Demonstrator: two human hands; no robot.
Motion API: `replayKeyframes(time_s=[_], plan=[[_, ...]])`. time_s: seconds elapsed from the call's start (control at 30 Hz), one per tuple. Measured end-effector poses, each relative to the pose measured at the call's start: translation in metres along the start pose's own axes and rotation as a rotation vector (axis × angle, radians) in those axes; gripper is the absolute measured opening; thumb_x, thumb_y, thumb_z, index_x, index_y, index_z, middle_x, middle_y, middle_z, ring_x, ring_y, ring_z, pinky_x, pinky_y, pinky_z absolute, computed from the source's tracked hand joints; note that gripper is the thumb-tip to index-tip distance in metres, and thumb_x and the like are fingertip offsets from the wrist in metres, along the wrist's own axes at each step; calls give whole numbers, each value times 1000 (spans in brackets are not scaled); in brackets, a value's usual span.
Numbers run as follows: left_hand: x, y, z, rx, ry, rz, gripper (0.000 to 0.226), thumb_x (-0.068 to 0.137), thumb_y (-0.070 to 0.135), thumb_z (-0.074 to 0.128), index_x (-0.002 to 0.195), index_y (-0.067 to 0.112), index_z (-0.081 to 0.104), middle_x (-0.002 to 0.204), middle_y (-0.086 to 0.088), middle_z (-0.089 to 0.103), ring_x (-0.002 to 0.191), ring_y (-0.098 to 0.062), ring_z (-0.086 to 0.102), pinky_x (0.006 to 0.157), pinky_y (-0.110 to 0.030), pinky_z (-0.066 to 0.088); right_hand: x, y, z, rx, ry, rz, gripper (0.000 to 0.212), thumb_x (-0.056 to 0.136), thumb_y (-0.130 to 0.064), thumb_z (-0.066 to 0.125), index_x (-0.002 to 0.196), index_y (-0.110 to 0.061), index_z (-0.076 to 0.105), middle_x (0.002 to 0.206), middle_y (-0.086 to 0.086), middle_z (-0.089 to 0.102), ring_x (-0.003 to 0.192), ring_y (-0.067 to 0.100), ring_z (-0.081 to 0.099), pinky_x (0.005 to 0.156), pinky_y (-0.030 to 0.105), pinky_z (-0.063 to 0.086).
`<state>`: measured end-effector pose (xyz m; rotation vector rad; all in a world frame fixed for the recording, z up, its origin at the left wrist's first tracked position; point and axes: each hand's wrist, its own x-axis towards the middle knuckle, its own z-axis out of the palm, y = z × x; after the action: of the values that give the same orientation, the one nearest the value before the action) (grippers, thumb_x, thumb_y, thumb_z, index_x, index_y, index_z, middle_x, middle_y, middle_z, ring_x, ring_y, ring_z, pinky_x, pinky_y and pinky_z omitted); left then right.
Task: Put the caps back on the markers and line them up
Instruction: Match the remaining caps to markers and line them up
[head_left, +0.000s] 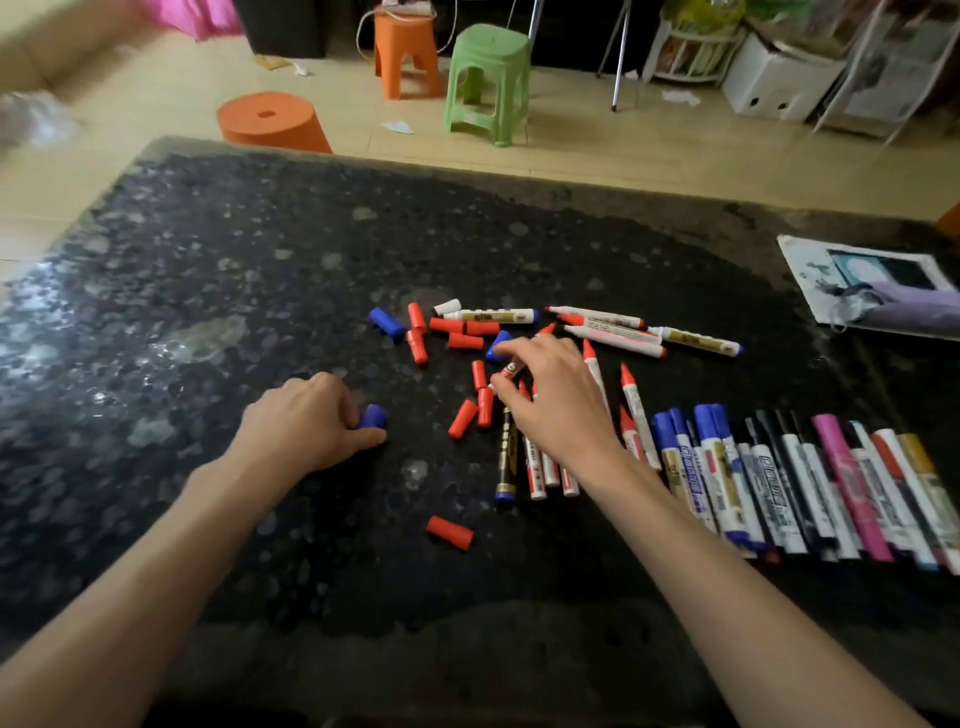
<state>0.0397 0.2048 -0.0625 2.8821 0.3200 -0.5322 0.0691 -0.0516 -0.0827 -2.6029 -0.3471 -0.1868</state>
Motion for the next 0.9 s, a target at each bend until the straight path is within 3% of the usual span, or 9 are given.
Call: replayKeyframes(time_s=[0.27, 0.37, 0.47, 0.6, 0.9], plan=[[4, -3, -9, -190, 115, 113, 29, 82, 50, 79, 95, 33, 58, 93, 11, 70, 88, -15, 63, 73, -30, 42, 46, -13, 26, -97, 54, 60, 32, 93, -35, 71, 122, -22, 71, 117, 2, 65, 114, 24, 54, 100, 38, 46], [6, -3, -9, -204, 112, 129, 33, 86, 48, 76, 112, 32, 65, 101, 9, 73, 92, -15, 69, 77, -29, 45, 51, -23, 31, -124, 28, 40, 33, 92, -37, 71, 123, -24, 70, 120, 4, 63, 116, 26, 53, 99, 39, 46], [8, -4, -8, -186, 113, 129, 38, 90, 47, 73, 123, 33, 65, 115, 7, 73, 100, -18, 69, 79, -31, 45, 58, -18, 23, -131, 77, 109, 33, 94, -27, 70, 127, -25, 68, 125, 4, 63, 120, 25, 53, 101, 38, 45], [10, 1, -8, -190, 146, 148, 34, 91, 43, 72, 122, 33, 64, 123, 5, 70, 109, -21, 66, 81, -33, 45, 58, 16, -3, -134, 82, 216, 39, 95, -15, 70, 132, -26, 65, 130, 3, 62, 126, 23, 52, 106, 38, 45], [9, 48, -5, -302, 247, 295, 31, 89, 40, 74, 118, 32, 68, 113, 3, 72, 104, -24, 67, 88, -41, 51, 38, 97, -67, -130, 116, 403, 42, 91, -10, 75, 130, -25, 67, 129, 4, 63, 126, 24, 57, 108, 42, 47]])
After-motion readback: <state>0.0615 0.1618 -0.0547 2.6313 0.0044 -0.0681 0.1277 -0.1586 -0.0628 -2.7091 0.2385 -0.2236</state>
